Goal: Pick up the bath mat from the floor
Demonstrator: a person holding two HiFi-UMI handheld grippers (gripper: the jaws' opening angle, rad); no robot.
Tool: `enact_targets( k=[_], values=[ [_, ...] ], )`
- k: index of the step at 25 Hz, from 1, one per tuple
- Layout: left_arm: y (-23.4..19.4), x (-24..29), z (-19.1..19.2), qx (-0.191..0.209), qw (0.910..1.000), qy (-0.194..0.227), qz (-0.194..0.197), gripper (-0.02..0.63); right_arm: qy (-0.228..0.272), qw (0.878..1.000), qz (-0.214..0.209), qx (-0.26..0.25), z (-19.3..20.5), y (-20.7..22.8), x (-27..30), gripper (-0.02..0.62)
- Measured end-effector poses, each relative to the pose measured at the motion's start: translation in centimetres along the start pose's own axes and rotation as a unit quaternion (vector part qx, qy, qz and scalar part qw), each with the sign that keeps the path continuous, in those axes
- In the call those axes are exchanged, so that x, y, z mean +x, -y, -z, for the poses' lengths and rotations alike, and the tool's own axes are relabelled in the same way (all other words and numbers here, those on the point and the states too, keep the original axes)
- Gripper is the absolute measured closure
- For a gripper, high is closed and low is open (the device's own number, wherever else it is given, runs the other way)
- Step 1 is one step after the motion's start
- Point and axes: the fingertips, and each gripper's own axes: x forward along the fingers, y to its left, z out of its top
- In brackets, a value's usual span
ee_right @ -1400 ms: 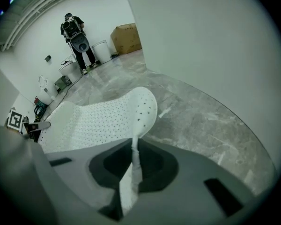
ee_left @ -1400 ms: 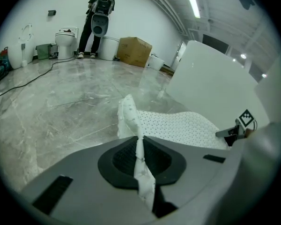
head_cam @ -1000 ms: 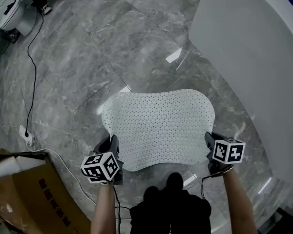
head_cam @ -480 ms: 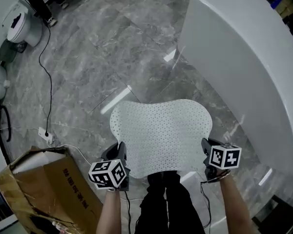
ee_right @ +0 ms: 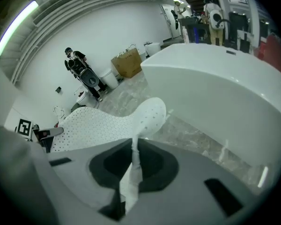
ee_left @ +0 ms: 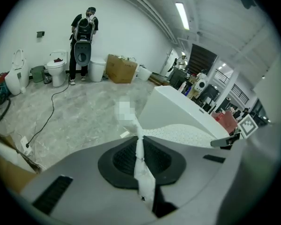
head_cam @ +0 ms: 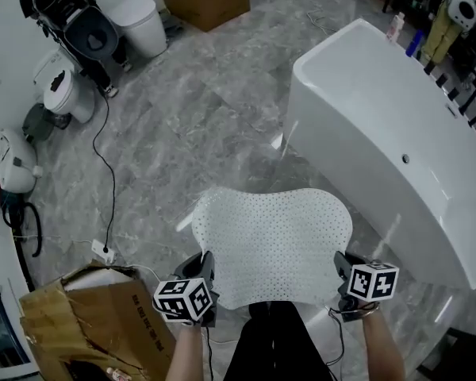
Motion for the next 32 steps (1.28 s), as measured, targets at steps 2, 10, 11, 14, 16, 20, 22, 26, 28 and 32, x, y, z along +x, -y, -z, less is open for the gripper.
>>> enact_targets(
  k=[2, 10, 11, 14, 16, 20, 22, 26, 28, 32],
  values=[
    [1.1, -1.9, -1.6, 0.006, 1.0000, 0.007, 0.003, 0.594, 0.011, 1.000, -0.003, -0.004, -0.8, -1.1, -2.5, 0.568],
    [3.9, -7.3, -5.8, 0.032, 0.9989, 0.029, 0.019, 0.594, 0.053, 0.999, -0.012, -0.005, -2.8, -3.6, -9.2, 0.568],
    [4.2, -7.7, -6.1, 0.036, 0.9987, 0.029, 0.020, 0.594, 0.056, 0.998, -0.013, -0.004, -2.9, -3.7, -9.7, 0.568],
    [4.9, -8.8, -7.0, 0.045, 0.9980, 0.036, 0.026, 0.594, 0.070, 0.997, -0.016, -0.003, -3.3, -4.3, -11.2, 0.568],
    [5.3, -9.4, -7.8, 0.050, 0.9973, 0.046, 0.028, 0.594, 0.081, 0.997, -0.018, -0.004, -3.7, -4.8, -12.0, 0.568],
    [5.7, -11.0, -9.6, 0.063, 0.9954, 0.068, 0.027, 0.594, 0.100, 0.995, -0.024, -0.009, -4.4, -6.0, -13.5, 0.568],
    [5.9, -11.8, -10.2, 0.069, 0.9944, 0.075, 0.028, 0.594, 0.106, 0.994, -0.026, -0.013, -4.6, -6.5, -14.2, 0.568],
    [6.3, -12.9, -11.4, 0.073, 0.9926, 0.091, 0.033, 0.594, 0.116, 0.992, -0.026, -0.028, -5.3, -7.3, -15.5, 0.568],
    [6.5, -13.3, -11.7, 0.075, 0.9920, 0.096, 0.033, 0.594, 0.122, 0.992, -0.027, -0.031, -5.3, -7.7, -15.9, 0.568],
    [6.9, -14.3, -12.1, 0.080, 0.9908, 0.102, 0.036, 0.594, 0.132, 0.991, -0.026, -0.027, -5.2, -8.1, -16.7, 0.568]
  ],
)
